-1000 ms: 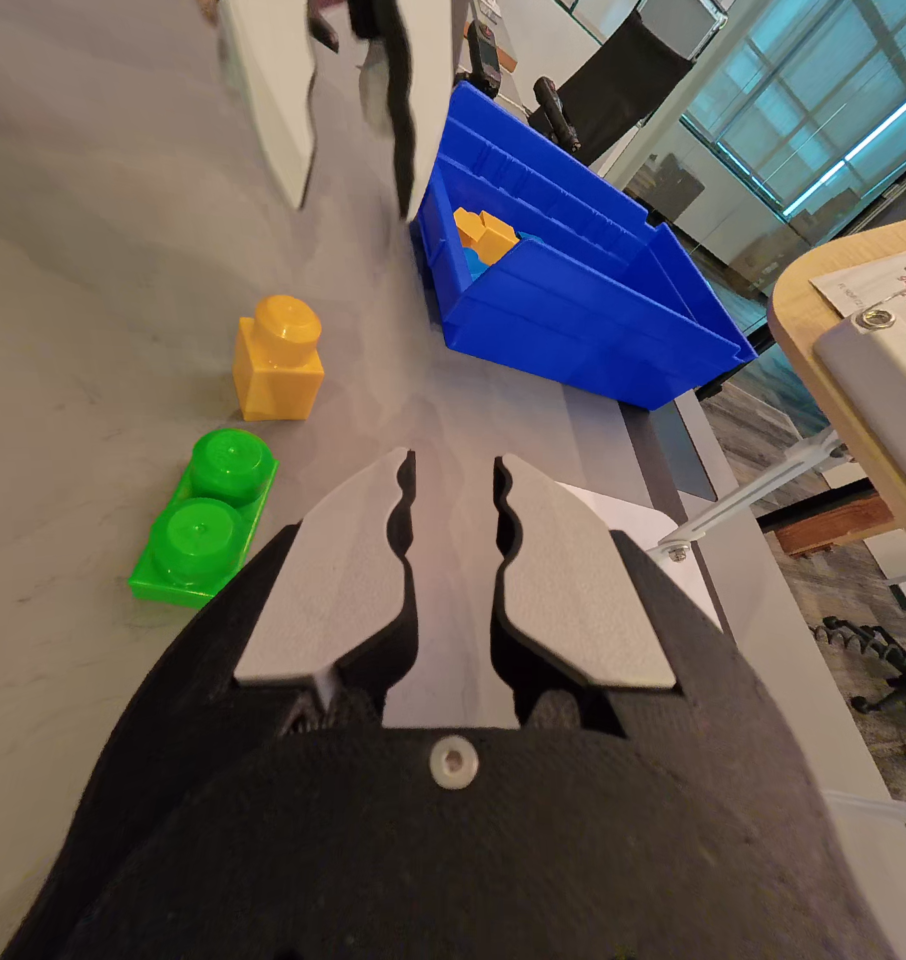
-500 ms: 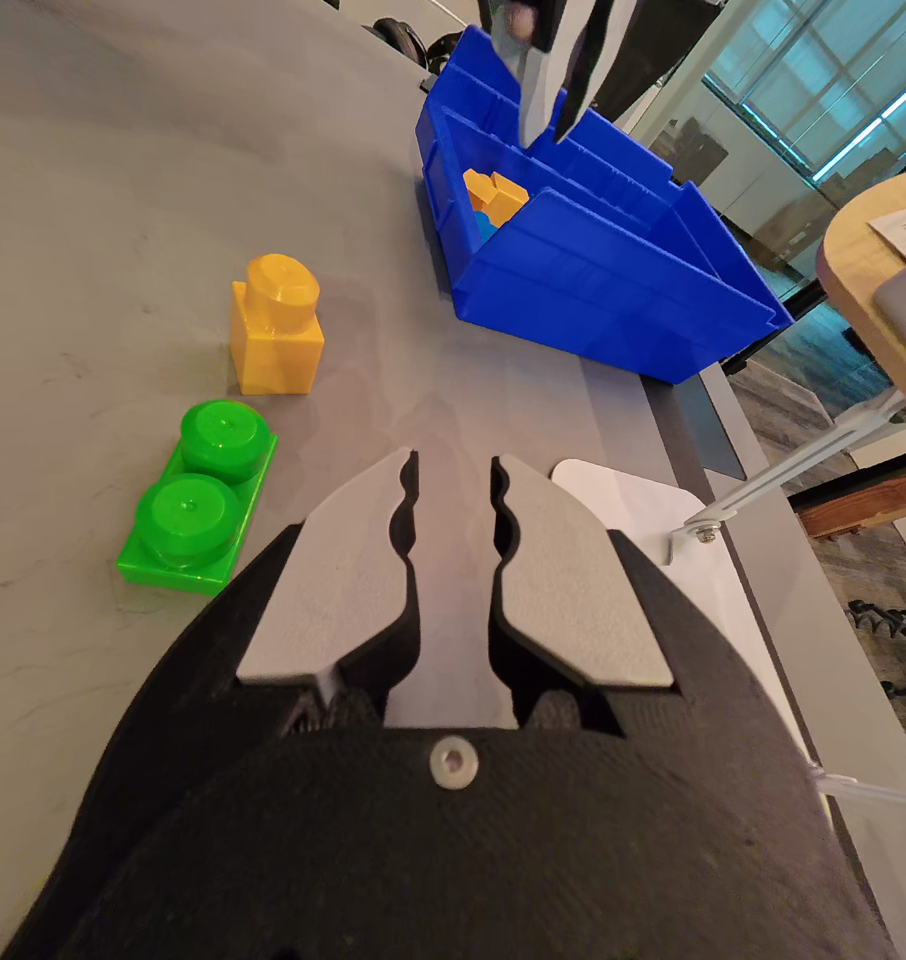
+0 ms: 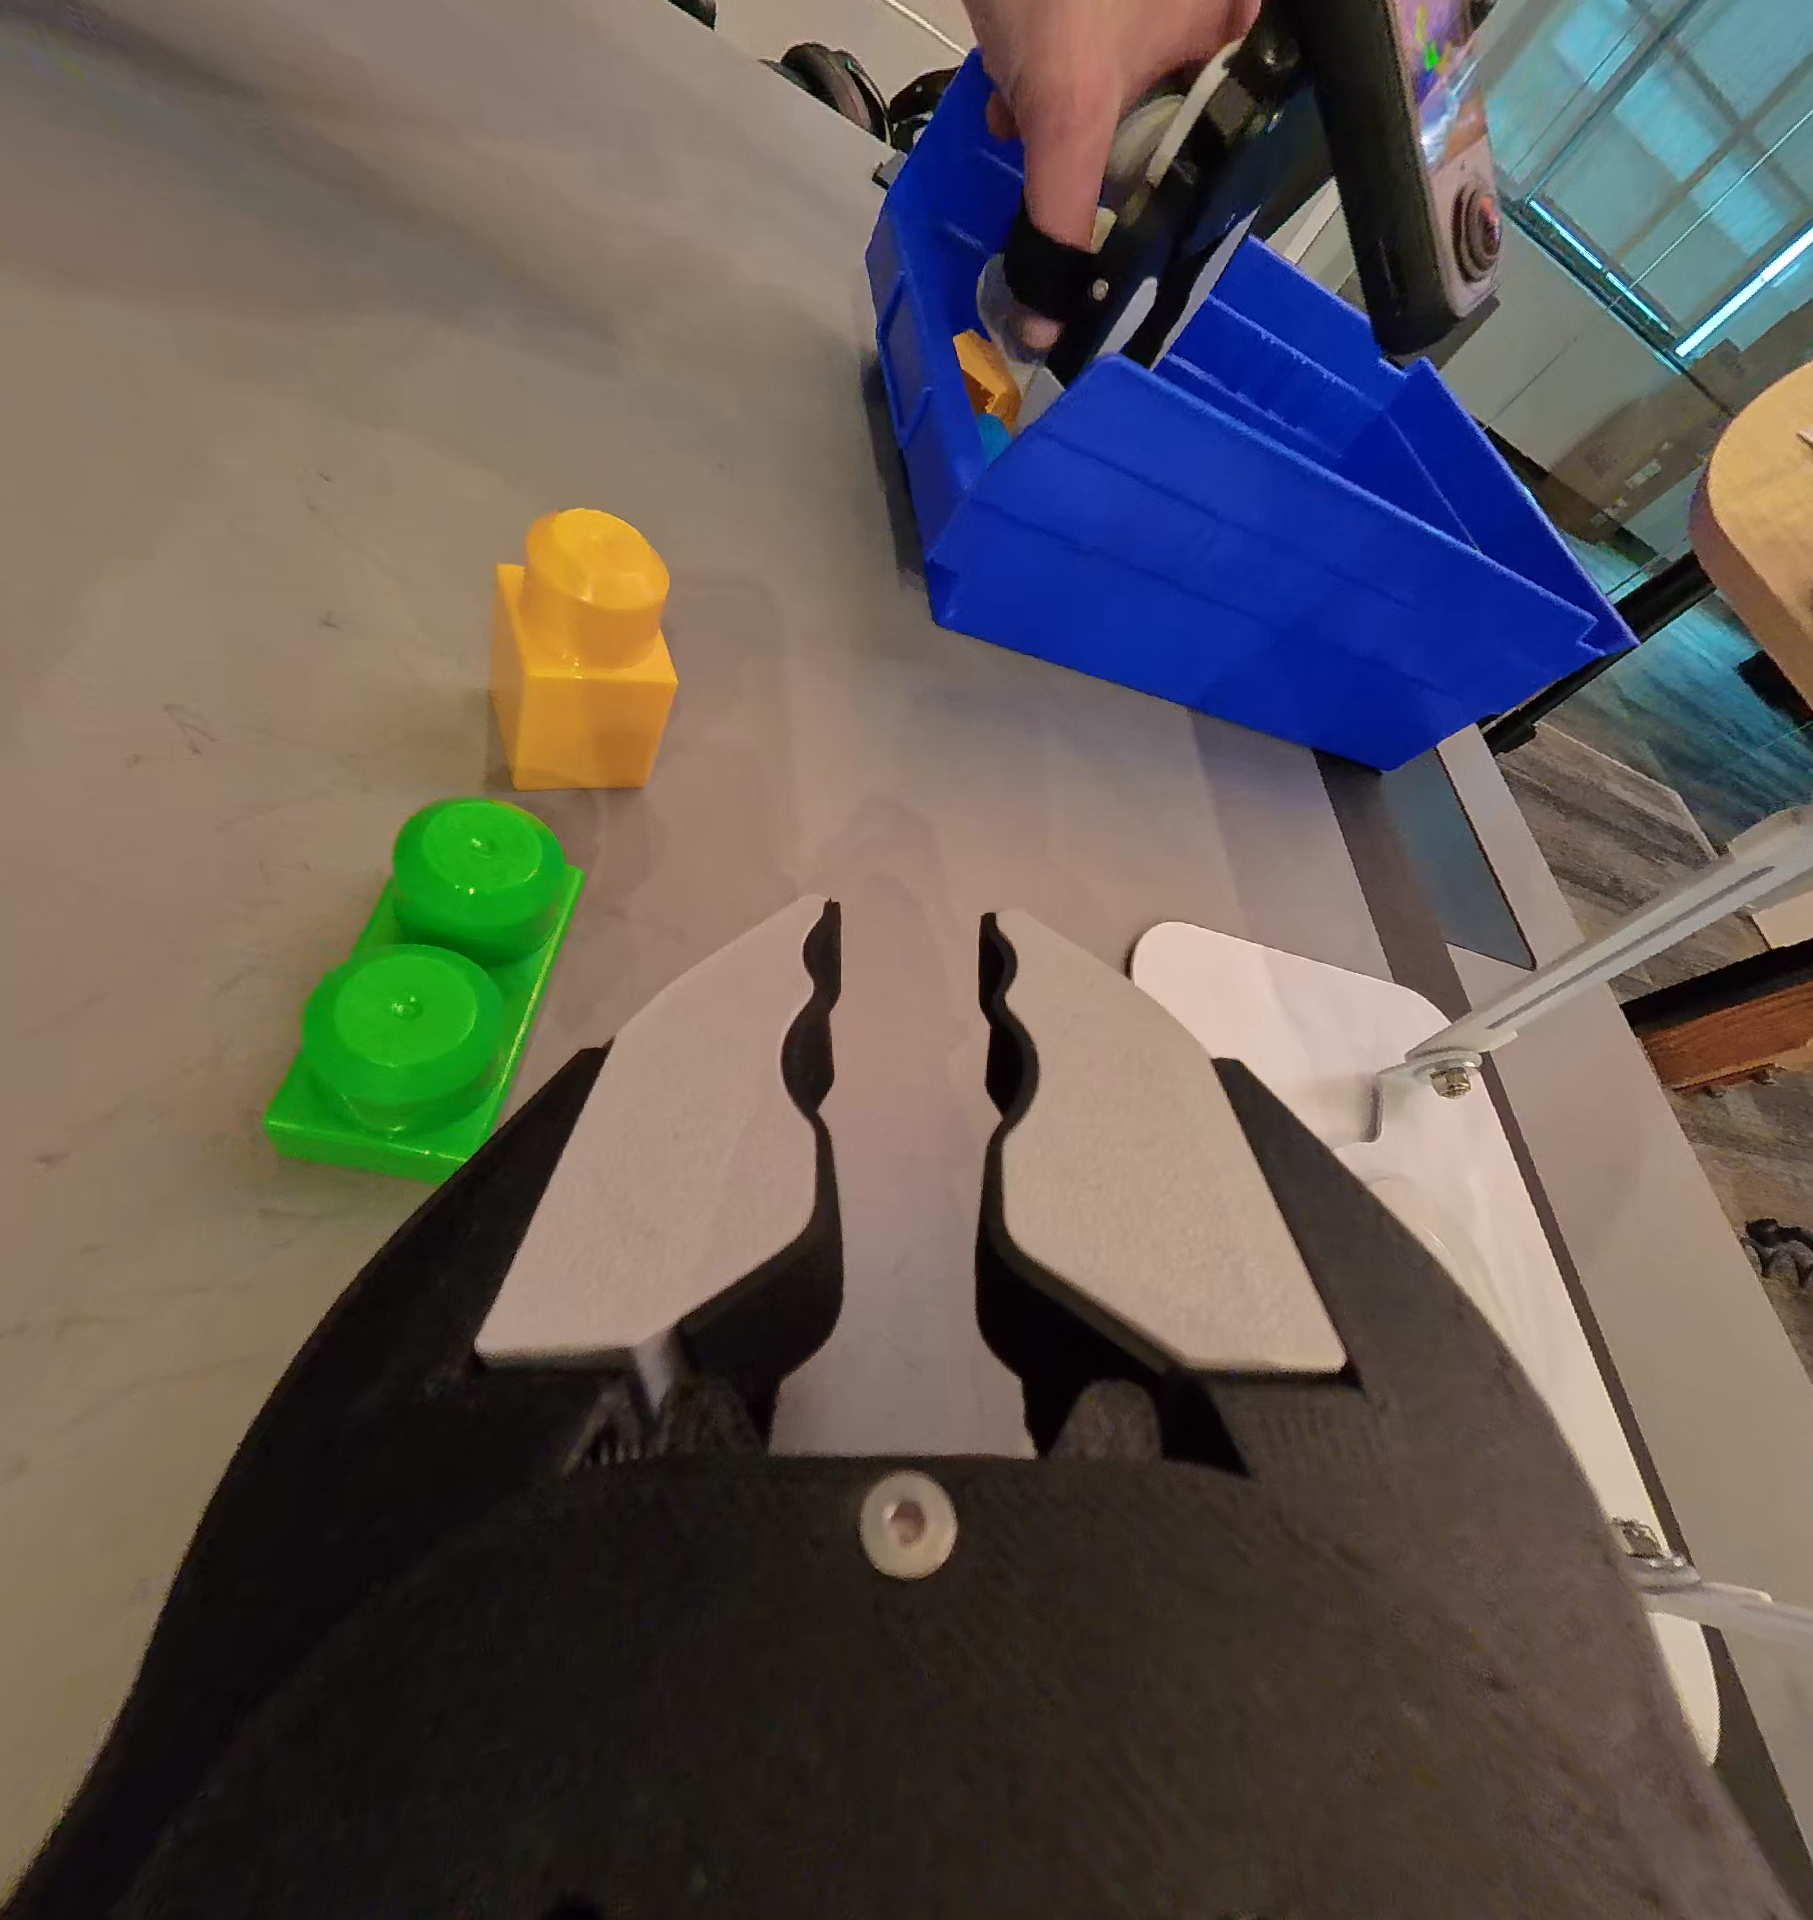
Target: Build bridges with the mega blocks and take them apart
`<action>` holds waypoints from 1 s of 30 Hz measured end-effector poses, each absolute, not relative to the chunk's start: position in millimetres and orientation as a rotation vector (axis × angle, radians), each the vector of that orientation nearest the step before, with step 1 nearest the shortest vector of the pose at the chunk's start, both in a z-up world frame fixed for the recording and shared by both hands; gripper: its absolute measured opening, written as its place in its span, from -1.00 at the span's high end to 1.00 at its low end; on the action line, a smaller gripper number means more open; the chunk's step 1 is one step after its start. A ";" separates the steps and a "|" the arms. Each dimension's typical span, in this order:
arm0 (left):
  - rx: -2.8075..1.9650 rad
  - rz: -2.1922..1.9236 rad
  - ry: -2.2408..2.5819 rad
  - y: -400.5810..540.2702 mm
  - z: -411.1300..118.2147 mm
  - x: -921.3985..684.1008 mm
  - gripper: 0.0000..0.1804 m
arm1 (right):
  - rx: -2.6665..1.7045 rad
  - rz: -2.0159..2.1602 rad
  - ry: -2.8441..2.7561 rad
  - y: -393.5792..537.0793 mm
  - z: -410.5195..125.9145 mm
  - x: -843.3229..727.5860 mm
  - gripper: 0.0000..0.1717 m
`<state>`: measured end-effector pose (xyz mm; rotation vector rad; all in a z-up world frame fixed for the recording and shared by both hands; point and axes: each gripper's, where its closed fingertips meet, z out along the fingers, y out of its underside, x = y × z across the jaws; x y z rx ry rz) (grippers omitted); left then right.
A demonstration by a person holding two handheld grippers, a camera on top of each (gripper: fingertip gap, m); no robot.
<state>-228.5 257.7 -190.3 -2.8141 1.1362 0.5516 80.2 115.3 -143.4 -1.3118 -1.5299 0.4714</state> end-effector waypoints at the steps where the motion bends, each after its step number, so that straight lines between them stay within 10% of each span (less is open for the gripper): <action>1: -2.822 0.547 1.114 257.3 -190.7 -227.5 0.18 | -1.311 0.471 -1.531 115.1 -143.6 80.0 0.70; 7: -2.686 -0.207 1.081 247.7 -170.8 -151.3 0.52 | -1.304 0.469 -1.541 112.9 -144.1 79.2 0.71; 17: -2.731 0.356 1.252 250.9 -182.8 -207.4 0.18 | -1.311 0.476 -1.554 112.6 -147.6 78.9 0.72; 30: -2.611 0.480 1.701 253.0 -198.1 -211.1 0.57 | -1.320 0.494 -1.567 112.1 -151.1 79.8 0.72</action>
